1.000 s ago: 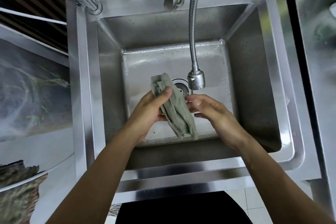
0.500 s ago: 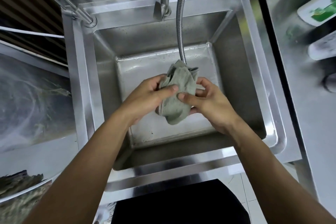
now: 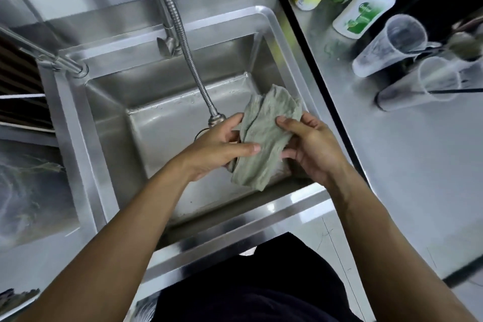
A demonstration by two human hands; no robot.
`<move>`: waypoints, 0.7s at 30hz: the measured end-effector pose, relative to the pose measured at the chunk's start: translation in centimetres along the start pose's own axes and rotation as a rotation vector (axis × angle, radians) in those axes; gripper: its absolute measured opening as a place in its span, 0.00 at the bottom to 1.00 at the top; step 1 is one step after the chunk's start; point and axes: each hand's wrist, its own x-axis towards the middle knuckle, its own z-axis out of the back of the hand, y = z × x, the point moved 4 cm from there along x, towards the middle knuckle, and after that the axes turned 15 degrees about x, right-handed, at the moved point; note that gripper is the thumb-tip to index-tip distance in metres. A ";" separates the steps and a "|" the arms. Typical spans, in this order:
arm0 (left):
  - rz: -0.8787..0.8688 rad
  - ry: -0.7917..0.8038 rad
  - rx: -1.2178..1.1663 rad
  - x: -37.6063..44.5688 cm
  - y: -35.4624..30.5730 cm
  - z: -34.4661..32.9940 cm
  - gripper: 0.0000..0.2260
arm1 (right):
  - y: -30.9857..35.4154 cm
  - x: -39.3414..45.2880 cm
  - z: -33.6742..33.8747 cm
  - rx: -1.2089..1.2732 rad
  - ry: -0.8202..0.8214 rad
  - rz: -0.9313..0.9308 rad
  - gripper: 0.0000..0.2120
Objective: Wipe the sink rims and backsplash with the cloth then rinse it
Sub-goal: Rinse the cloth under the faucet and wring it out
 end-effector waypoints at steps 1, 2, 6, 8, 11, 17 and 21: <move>0.010 -0.006 -0.007 0.5 -0.5 -0.9 0.22 | 0.9 -0.3 0.9 0.013 -0.012 0.017 0.15; 0.026 -0.011 -0.026 1.1 -1.0 -1.8 0.21 | 1.9 -0.6 1.8 0.012 -0.028 0.036 0.16; 0.065 -0.010 -0.107 3.0 -4.1 -7.8 0.14 | 5.6 -2.5 7.0 -0.069 -0.079 0.111 0.14; 0.051 0.010 -0.108 3.9 -5.7 -12.1 0.14 | 7.4 -3.7 10.4 -0.092 -0.093 0.127 0.13; 0.019 0.028 -0.151 5.5 -7.6 -18.8 0.19 | 9.8 -5.5 16.5 -0.093 -0.097 0.111 0.13; 0.224 -0.035 -0.168 8.8 -5.0 -32.0 0.14 | 11.4 -6.9 28.9 -0.249 -0.076 -0.022 0.17; 0.308 -0.045 -0.190 10.0 -3.0 -38.0 0.09 | 10.8 -5.8 33.9 -0.369 -0.044 -0.105 0.15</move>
